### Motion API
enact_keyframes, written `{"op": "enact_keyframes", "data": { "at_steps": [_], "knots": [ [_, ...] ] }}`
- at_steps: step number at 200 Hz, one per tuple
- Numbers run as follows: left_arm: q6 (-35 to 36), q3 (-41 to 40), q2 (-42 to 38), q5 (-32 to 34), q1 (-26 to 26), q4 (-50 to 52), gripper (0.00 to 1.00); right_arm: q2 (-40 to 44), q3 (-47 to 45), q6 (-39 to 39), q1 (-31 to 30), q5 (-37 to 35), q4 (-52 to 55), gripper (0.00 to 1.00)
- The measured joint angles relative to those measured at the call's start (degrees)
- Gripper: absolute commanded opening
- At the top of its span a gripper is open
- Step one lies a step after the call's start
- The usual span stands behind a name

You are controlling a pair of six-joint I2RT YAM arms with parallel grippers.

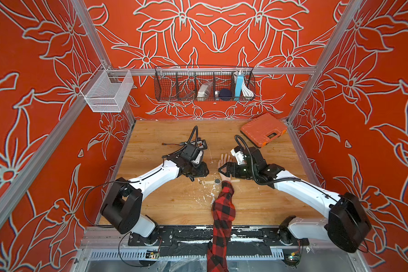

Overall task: Take off the watch
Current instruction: Untie the watch from the hand, then take off the watch from the hand.

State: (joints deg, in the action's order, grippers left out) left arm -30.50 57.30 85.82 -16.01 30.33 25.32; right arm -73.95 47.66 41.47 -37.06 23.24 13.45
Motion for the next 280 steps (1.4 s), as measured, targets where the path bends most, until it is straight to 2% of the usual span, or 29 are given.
{"op": "enact_keyframes", "data": {
  "at_steps": [28, 69, 101, 136, 222, 256, 280],
  "knots": [
    [0.02, 0.26, 2.40, -0.11, 0.00, 0.96, 0.52, 0.00, 1.86, -5.73, 0.00, -5.27, 7.10, 0.85],
    [0.07, 0.94, 6.86, 3.69, 0.44, 5.84, 0.51, -0.39, 1.88, -9.01, 0.00, -6.88, 10.60, 0.85],
    [4.66, 4.44, 10.10, 8.94, 4.68, 10.32, 0.51, -1.44, 1.88, -9.77, 0.00, -6.82, 10.75, 0.85],
    [18.05, 9.31, 11.10, 14.12, 8.87, 13.38, 0.51, -1.49, 1.88, -11.02, 0.00, -6.84, 11.32, 0.85],
    [57.66, 7.41, 11.13, 12.94, 7.69, 15.08, 0.50, 0.61, 1.88, -13.14, 0.46, -6.78, 12.72, 0.86],
    [65.96, 7.96, 15.30, 8.33, 3.78, 14.84, 0.50, 2.23, 1.88, -13.57, 1.22, -6.60, 12.72, 0.86],
    [69.79, 8.76, 16.72, 7.21, 3.08, 14.29, 0.51, 3.06, 1.88, -13.79, 1.62, -6.19, 12.72, 0.87]
  ]
}}
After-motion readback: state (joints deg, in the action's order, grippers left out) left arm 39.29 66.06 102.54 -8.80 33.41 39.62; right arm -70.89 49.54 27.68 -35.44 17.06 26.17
